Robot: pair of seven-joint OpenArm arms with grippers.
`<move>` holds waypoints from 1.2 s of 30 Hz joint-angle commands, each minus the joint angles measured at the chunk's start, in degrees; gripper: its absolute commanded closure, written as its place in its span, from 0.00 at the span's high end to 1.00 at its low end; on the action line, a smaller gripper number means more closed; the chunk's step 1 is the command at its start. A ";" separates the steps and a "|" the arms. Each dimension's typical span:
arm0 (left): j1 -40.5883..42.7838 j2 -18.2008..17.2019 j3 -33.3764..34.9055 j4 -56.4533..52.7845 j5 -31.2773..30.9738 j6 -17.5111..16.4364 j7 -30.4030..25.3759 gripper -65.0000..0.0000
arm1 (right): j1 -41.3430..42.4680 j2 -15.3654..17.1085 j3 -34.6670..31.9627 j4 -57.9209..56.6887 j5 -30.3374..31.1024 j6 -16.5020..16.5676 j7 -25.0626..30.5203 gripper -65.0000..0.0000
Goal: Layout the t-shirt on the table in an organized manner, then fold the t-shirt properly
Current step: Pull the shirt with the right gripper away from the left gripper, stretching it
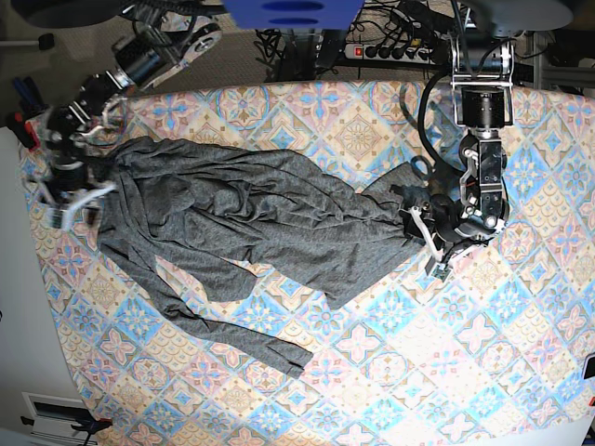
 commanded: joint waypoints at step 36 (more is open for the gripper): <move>0.33 2.19 0.00 -0.45 4.80 1.26 3.93 0.51 | -9.41 -2.54 -10.26 -1.22 0.91 -0.16 2.70 0.39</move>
